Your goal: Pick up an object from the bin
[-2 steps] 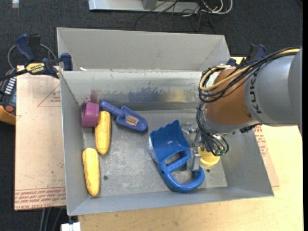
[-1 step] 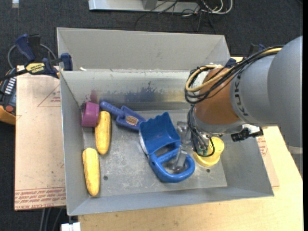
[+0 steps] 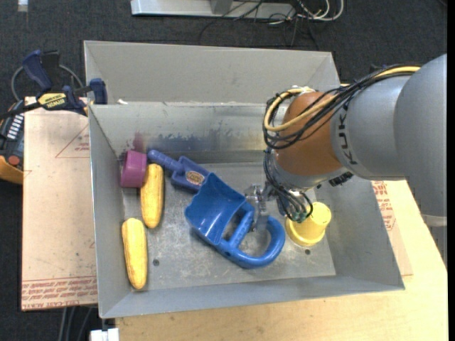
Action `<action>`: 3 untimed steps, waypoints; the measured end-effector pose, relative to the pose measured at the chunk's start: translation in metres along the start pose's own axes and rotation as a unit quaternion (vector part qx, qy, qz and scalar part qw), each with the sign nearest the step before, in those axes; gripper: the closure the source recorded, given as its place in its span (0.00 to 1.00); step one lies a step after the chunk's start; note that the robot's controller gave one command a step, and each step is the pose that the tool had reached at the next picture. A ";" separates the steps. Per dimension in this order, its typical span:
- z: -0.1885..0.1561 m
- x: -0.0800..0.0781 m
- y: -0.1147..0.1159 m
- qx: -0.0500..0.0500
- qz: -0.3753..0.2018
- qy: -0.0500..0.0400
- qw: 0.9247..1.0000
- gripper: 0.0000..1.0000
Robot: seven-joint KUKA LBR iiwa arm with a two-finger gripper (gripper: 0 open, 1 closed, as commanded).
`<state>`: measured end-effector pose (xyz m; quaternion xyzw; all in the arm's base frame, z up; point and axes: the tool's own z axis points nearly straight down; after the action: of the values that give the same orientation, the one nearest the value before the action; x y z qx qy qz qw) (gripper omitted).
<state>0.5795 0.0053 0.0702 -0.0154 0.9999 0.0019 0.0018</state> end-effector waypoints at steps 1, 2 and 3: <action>0.000 0.000 0.000 0.000 0.000 0.000 1.000 1.00; -0.003 0.000 0.002 0.000 -0.007 0.000 1.000 1.00; 0.001 0.001 -0.008 0.000 -0.006 0.000 1.000 1.00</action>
Offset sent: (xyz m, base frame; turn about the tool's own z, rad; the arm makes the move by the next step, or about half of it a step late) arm -0.0001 0.0015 0.0062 -0.0233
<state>0.5782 -0.0023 0.0695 -0.0215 0.9998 0.0022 0.0021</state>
